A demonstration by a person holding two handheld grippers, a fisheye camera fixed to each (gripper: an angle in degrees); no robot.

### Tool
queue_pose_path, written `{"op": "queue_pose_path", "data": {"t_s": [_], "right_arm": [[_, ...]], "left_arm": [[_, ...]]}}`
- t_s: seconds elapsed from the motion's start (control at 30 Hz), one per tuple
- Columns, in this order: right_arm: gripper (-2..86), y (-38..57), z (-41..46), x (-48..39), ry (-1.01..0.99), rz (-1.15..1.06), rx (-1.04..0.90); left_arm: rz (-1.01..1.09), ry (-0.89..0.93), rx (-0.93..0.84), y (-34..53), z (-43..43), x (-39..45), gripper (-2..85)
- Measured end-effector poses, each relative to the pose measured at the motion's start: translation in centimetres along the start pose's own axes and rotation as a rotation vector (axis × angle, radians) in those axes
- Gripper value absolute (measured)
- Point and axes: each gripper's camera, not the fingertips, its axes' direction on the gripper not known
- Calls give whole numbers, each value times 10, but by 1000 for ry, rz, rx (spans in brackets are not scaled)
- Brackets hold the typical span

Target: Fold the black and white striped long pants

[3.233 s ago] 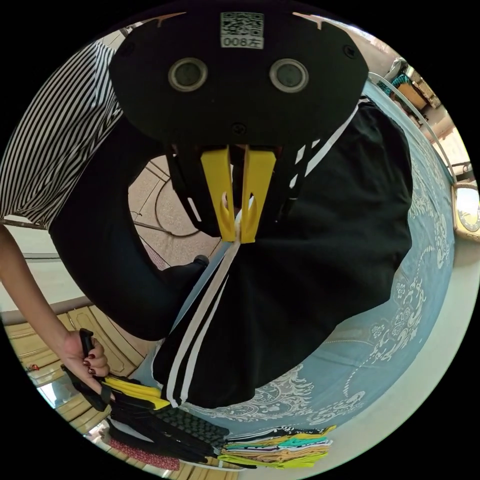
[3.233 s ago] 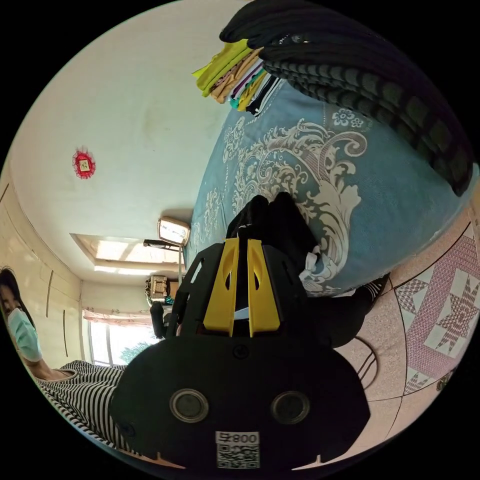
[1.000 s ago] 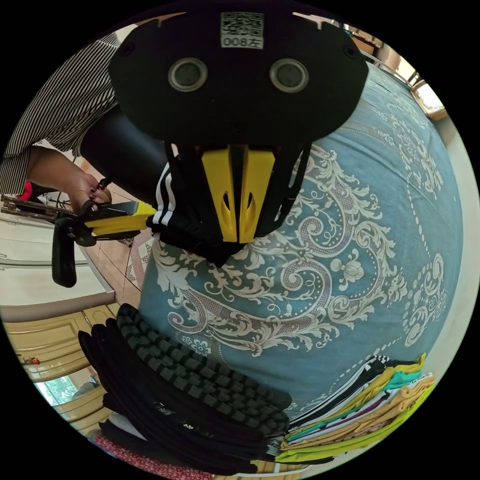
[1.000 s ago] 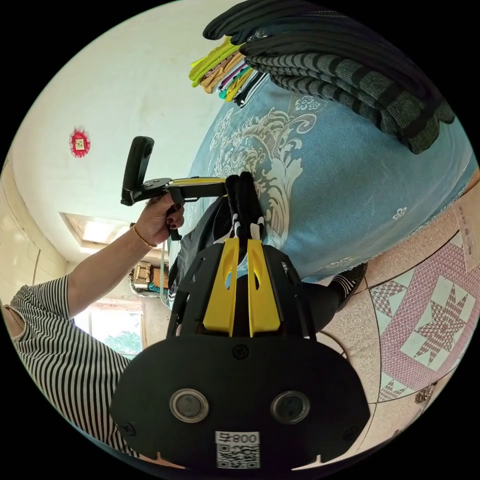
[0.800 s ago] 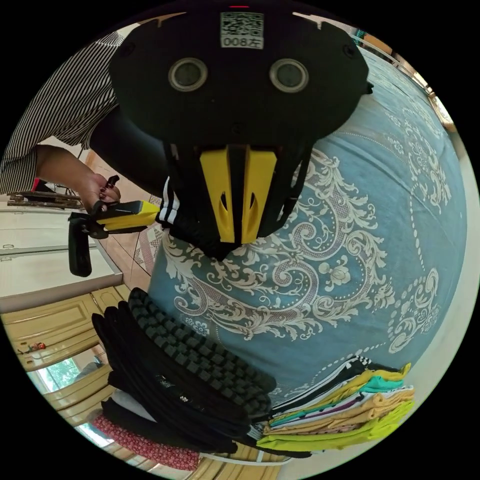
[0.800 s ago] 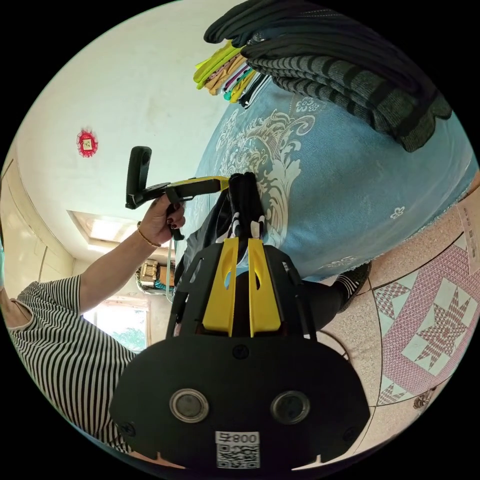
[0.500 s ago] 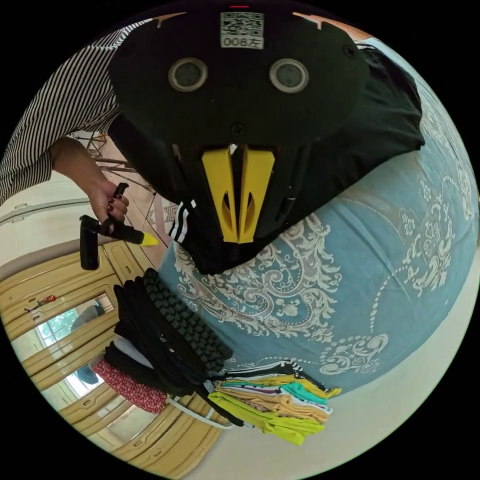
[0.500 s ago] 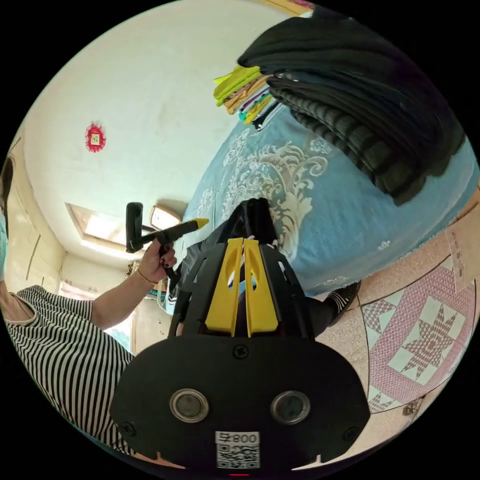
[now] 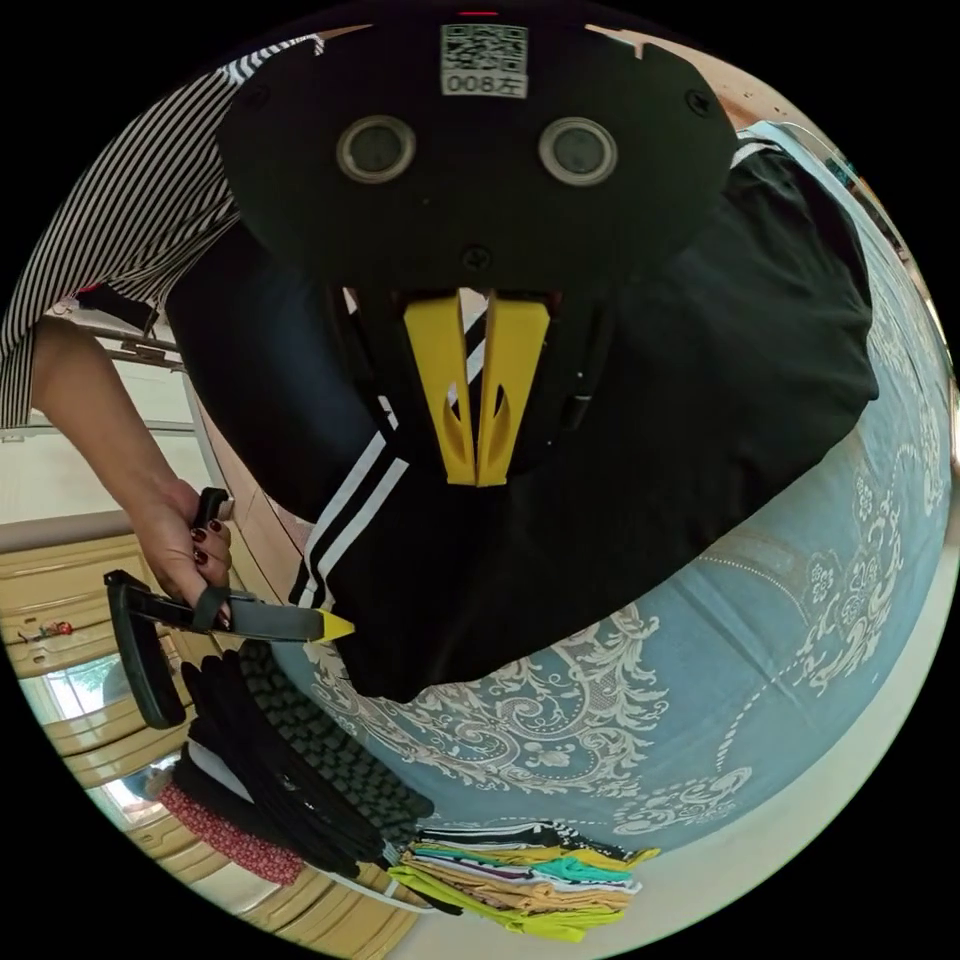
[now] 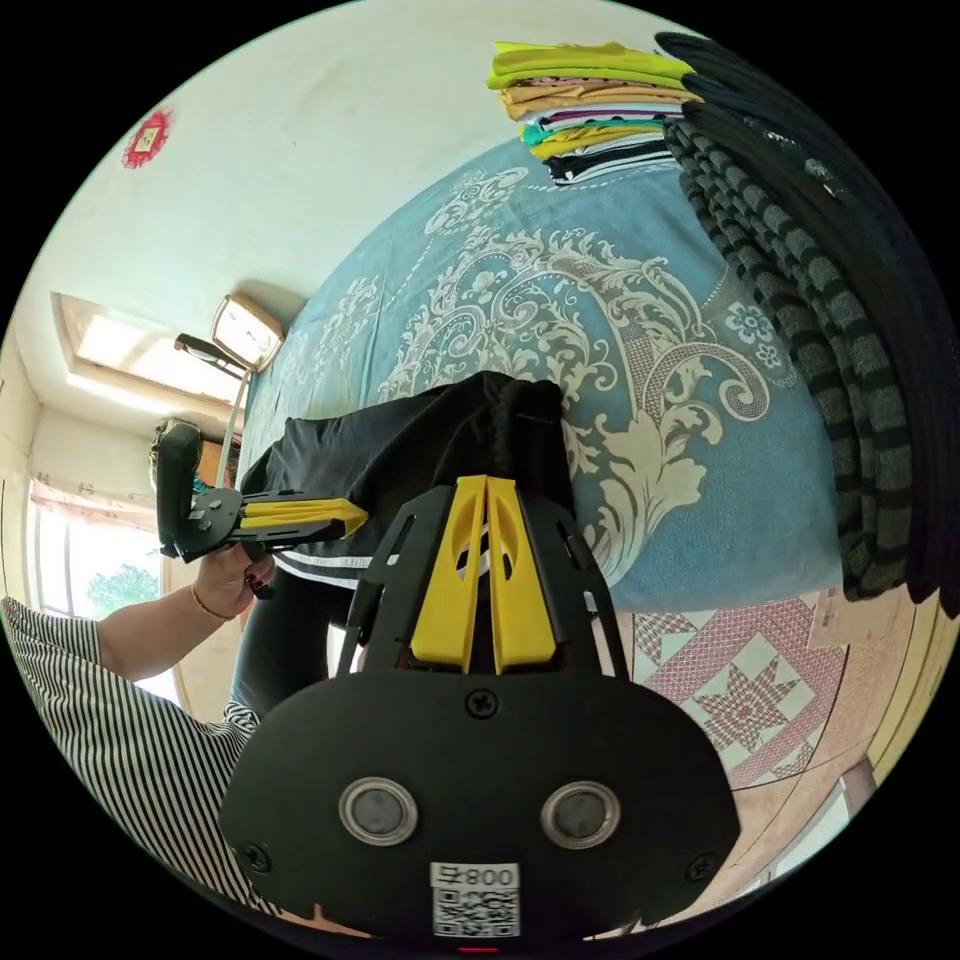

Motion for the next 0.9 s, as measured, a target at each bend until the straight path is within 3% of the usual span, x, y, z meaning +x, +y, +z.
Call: {"op": "queue_pose_path", "data": {"t_s": [0.2,0.33,0.47,0.9], "right_arm": [[0,-27,-6,-60,96,-71,23],[0,-54,22,-76,153,-62,-71],[0,-66,25,-79,84,-37,-61],[0,-153,43,-138,150,-35,-78]], "left_arm": [[-101,3,155,49,15,-31,1],[-186,-34,138,51,55,-74,1],[-247,-64,94,50,101,-113,1],[-257,-75,156,81,218,-134,1]]}}
